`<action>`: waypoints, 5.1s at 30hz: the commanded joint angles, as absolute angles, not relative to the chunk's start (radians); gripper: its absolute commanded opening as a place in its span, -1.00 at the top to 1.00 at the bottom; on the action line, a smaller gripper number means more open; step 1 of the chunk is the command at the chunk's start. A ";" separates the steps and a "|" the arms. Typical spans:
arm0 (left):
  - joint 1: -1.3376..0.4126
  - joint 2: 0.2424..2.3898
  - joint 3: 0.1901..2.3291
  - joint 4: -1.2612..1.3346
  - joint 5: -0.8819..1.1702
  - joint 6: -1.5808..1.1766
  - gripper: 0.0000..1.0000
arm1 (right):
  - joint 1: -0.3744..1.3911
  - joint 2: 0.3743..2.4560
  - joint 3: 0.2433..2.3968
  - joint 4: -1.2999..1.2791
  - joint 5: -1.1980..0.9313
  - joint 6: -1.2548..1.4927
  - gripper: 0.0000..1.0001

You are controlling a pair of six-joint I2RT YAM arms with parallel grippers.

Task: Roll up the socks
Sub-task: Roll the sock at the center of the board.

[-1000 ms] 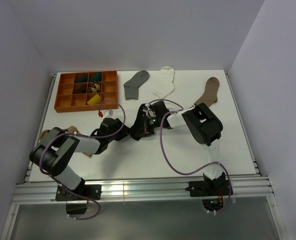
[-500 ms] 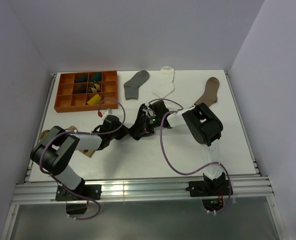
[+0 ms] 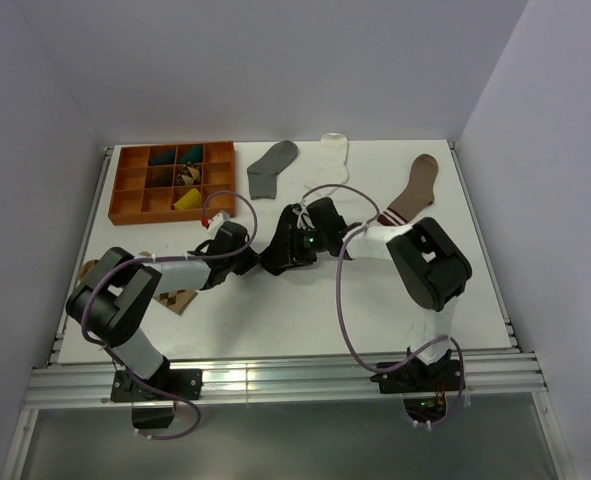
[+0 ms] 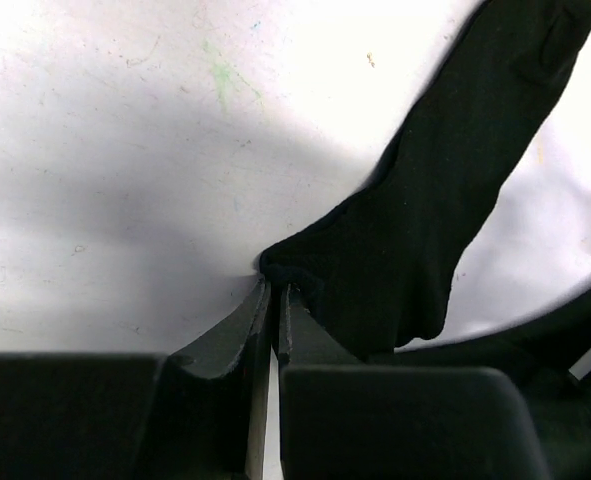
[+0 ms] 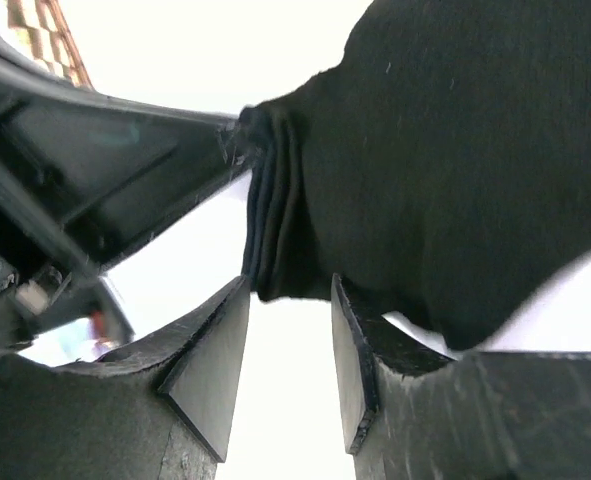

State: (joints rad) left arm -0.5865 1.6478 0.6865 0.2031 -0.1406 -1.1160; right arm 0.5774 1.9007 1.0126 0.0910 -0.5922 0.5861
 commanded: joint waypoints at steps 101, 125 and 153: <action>-0.505 1.686 0.528 0.520 -0.084 -1.164 0.07 | 0.581 2.026 0.989 0.216 -0.508 0.617 1.00; -0.505 1.750 0.604 0.330 -0.092 -1.141 0.99 | 0.580 1.965 0.953 0.245 -0.479 0.588 0.73; -0.540 1.698 0.844 -0.092 -0.173 -0.966 0.99 | 0.923 1.683 0.769 0.503 0.126 -0.092 -0.05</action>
